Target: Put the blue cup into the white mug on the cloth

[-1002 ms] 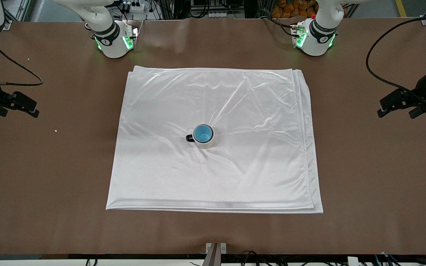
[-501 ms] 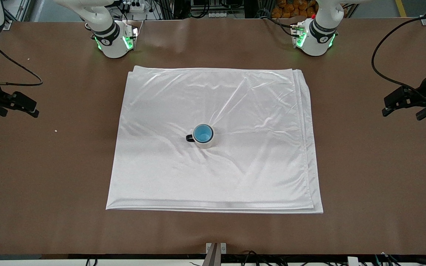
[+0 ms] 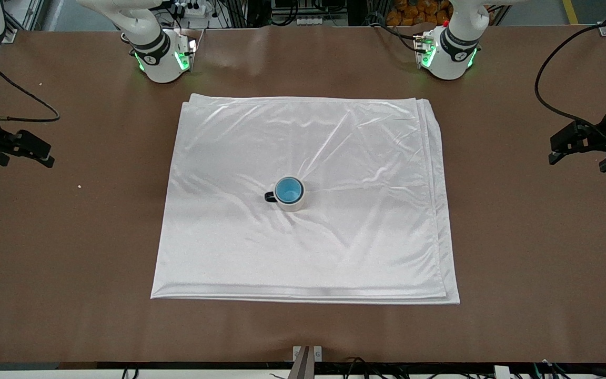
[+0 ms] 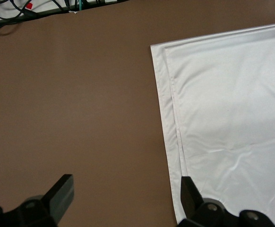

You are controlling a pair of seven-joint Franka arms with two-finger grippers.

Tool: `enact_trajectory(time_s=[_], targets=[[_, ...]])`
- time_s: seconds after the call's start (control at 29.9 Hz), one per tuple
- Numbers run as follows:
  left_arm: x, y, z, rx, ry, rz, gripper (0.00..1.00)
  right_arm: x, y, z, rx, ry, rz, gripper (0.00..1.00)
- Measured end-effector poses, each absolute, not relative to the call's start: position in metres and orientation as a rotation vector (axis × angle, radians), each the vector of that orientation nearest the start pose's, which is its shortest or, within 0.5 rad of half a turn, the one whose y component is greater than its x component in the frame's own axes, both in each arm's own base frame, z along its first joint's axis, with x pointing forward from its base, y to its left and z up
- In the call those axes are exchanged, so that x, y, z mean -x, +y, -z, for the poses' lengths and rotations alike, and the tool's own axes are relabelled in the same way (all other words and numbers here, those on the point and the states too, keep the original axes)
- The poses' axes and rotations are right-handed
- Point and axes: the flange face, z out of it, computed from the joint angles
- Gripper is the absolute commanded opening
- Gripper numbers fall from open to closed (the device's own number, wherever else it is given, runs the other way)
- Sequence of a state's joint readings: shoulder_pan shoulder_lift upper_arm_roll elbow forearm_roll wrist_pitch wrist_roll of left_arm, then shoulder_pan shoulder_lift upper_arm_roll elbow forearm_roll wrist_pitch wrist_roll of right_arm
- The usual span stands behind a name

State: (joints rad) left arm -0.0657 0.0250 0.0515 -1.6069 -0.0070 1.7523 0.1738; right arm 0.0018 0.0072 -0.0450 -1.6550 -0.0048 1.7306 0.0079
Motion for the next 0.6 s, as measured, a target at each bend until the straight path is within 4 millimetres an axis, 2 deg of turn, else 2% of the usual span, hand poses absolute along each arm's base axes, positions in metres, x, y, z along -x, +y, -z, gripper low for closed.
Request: enact_trajectory(time_s=[0.6], targets=[[-0.5762,-0.0089,-0.6078,3.125,0.269,0.148,1.0,-0.5695,-0.025,-0.595,3.145,0.08,0.111,1.0]])
